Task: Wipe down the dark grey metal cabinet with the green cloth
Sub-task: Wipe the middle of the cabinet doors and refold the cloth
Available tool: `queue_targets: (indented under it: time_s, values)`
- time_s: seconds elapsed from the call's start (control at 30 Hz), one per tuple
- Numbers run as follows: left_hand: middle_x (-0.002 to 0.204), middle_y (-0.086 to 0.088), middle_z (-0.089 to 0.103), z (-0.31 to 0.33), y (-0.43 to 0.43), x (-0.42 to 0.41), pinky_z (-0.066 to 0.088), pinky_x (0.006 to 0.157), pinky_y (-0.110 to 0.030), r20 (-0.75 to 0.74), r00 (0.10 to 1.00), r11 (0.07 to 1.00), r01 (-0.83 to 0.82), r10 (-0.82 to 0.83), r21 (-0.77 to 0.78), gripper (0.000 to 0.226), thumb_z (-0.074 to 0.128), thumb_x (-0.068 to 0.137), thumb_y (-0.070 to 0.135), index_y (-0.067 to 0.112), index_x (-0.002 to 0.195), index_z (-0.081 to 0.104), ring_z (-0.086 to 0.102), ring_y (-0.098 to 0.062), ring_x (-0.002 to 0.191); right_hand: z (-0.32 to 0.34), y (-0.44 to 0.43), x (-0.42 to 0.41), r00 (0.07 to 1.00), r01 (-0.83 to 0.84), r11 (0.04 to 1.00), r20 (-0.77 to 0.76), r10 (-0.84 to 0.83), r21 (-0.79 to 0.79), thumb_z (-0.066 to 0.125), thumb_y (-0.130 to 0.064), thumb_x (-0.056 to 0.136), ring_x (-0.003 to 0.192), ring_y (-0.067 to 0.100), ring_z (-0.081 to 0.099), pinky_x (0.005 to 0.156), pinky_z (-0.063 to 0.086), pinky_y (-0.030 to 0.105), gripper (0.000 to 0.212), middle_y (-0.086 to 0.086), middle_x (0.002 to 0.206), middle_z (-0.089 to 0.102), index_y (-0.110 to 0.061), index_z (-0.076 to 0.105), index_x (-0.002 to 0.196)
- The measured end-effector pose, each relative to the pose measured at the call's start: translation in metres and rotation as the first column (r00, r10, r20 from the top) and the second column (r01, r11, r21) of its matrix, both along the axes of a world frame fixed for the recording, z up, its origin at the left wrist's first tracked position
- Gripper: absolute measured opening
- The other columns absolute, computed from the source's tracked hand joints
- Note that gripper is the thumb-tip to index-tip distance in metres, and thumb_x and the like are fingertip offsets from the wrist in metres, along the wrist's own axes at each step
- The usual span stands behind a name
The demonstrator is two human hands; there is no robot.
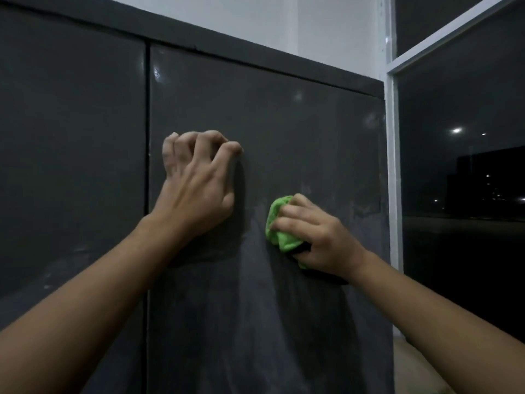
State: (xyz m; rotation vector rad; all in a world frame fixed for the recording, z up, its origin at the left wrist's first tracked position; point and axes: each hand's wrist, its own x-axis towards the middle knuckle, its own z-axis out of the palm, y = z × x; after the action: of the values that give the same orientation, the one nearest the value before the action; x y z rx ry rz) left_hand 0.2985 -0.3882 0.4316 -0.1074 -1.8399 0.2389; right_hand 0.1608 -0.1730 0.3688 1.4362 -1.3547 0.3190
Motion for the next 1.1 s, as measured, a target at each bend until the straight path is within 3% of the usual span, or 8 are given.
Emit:
queue_targets:
  time_s: [0.1, 0.27, 0.33, 0.47, 0.6, 0.77, 0.93, 1.1]
  values:
    - [0.128, -0.01, 0.042, -0.003, 0.0, -0.005, 0.007, 0.116, -0.055, -0.045, 0.998, 0.999, -0.042, 0.042, -0.005, 0.054, 0.039, 0.079, 0.031, 0.018, 0.131, 0.047, 0.033, -0.037, 0.125, 0.015, 0.012, 0.002, 0.999, -0.028, 0.994, 0.02, 0.026, 0.108, 0.073, 0.007, 0.076, 0.113, 0.034, 0.062, 0.113, 0.041, 0.039, 0.038, 0.016, 0.12, 0.067, 0.001, 0.073, 0.113]
    - [0.129, -0.012, 0.046, -0.007, -0.003, -0.006, 0.013, 0.118, -0.055, -0.094, 0.994, 0.998, -0.055, 0.053, -0.018, 0.048, 0.046, 0.083, 0.026, 0.014, 0.129, 0.048, 0.039, -0.037, 0.124, 0.08, 0.013, 0.004, 0.988, -0.051, 0.944, 0.122, 0.096, -0.326, 0.07, 0.005, 0.068, 0.119, 0.022, 0.062, 0.107, 0.046, 0.032, 0.051, 0.008, 0.122, 0.068, -0.005, 0.072, 0.118]
    - [0.128, -0.011, 0.047, -0.008, -0.002, -0.005, 0.014, 0.119, -0.054, -0.103, 0.994, 0.999, -0.048, 0.047, -0.01, 0.048, 0.049, 0.082, 0.025, 0.014, 0.129, 0.049, 0.04, -0.036, 0.123, 0.084, 0.0, 0.002, 0.982, -0.022, 0.939, 0.168, 0.084, -0.342, 0.068, -0.001, 0.069, 0.118, 0.026, 0.06, 0.104, 0.048, 0.034, 0.051, 0.006, 0.123, 0.067, -0.008, 0.071, 0.119]
    - [0.128, -0.01, 0.047, -0.008, 0.0, -0.004, 0.012, 0.119, -0.051, -0.114, 0.993, 0.999, -0.043, 0.043, -0.001, 0.047, 0.05, 0.081, 0.024, 0.015, 0.127, 0.05, 0.041, -0.036, 0.123, 0.049, -0.026, -0.002, 0.992, -0.061, 0.963, 0.089, 0.088, -0.262, 0.063, -0.006, 0.074, 0.118, 0.038, 0.058, 0.108, 0.045, 0.038, 0.044, 0.012, 0.123, 0.066, -0.004, 0.072, 0.118]
    - [0.128, -0.011, 0.047, -0.009, 0.002, -0.005, 0.012, 0.119, -0.053, -0.112, 0.992, 0.998, -0.065, 0.063, -0.012, 0.045, 0.049, 0.081, 0.025, 0.016, 0.125, 0.053, 0.04, -0.037, 0.122, 0.009, -0.044, 0.006, 0.981, -0.192, 0.981, 0.034, 0.192, -0.008, 0.07, -0.004, 0.084, 0.113, 0.039, 0.061, 0.102, 0.047, 0.051, 0.027, 0.016, 0.118, 0.068, -0.002, 0.075, 0.11]
    - [0.129, -0.011, 0.047, -0.008, -0.003, -0.001, 0.012, 0.12, -0.054, -0.11, 0.993, 0.999, -0.05, 0.047, -0.017, 0.044, 0.048, 0.082, 0.027, 0.016, 0.124, 0.053, 0.04, -0.036, 0.123, 0.015, -0.029, 0.026, 0.966, -0.222, 0.916, 0.2, 0.161, 0.336, 0.077, 0.008, 0.076, 0.112, 0.026, 0.063, 0.108, 0.046, 0.037, 0.037, 0.009, 0.115, 0.071, -0.005, 0.076, 0.11]
    - [0.131, -0.011, 0.047, -0.011, -0.006, -0.002, 0.011, 0.12, -0.054, -0.098, 0.993, 0.998, -0.064, 0.061, -0.03, 0.048, 0.043, 0.083, 0.032, 0.016, 0.127, 0.052, 0.039, -0.036, 0.124, 0.057, -0.014, 0.021, 0.989, -0.086, 0.987, 0.107, 0.101, -0.137, 0.068, 0.013, 0.066, 0.115, 0.025, 0.061, 0.109, 0.043, 0.031, 0.053, 0.008, 0.119, 0.067, -0.002, 0.072, 0.117]
    - [0.138, -0.009, 0.045, -0.01, -0.007, -0.006, 0.012, 0.119, -0.058, -0.096, 0.987, 0.986, -0.14, 0.131, -0.093, 0.057, 0.041, 0.084, 0.033, 0.016, 0.138, 0.046, 0.037, -0.033, 0.13, 0.018, -0.021, 0.001, 0.997, -0.023, 0.948, 0.057, 0.043, -0.318, 0.067, 0.015, 0.076, 0.115, 0.039, 0.058, 0.111, 0.04, 0.034, 0.048, 0.016, 0.119, 0.064, 0.004, 0.068, 0.122]
